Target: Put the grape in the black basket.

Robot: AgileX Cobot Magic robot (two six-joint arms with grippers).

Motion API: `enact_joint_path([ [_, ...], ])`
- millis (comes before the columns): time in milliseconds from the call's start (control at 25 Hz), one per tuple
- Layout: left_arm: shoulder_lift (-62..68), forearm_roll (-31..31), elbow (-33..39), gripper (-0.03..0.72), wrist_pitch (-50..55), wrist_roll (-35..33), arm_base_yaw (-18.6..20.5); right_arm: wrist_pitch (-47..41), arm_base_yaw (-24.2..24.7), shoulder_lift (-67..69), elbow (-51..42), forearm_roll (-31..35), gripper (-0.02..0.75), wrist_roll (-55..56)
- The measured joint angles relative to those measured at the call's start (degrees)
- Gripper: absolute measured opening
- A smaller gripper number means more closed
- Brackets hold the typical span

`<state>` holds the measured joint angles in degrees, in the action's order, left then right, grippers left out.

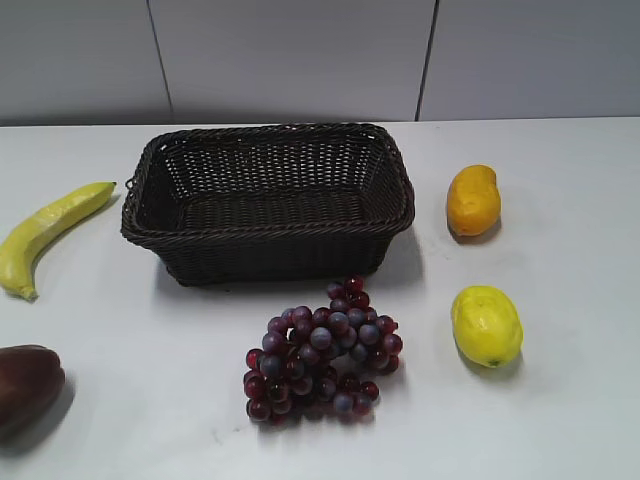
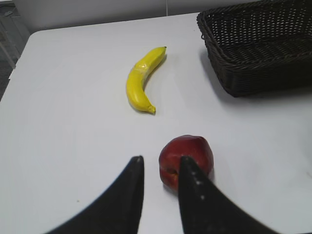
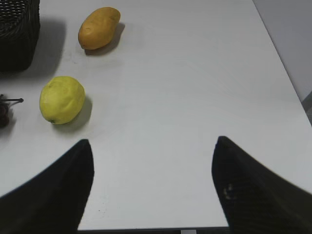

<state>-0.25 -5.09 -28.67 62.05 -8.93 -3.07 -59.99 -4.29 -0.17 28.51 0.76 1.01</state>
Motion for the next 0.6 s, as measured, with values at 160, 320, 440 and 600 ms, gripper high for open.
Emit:
enact_joint_path([
  [160,0.00,0.00,0.00,0.229,0.00,0.00,0.00,0.00,0.00,0.00,0.00,0.00,0.573,0.00],
  [320,0.00,0.00,0.00,0.229,0.00,0.00,0.00,0.00,0.00,0.00,0.00,0.00,0.573,0.00],
  [440,0.00,0.00,0.00,0.229,0.00,0.00,0.00,0.00,0.00,0.00,0.00,0.00,0.573,0.00],
  [600,0.00,0.00,0.00,0.229,0.00,0.00,0.00,0.00,0.00,0.00,0.00,0.00,0.573,0.00],
])
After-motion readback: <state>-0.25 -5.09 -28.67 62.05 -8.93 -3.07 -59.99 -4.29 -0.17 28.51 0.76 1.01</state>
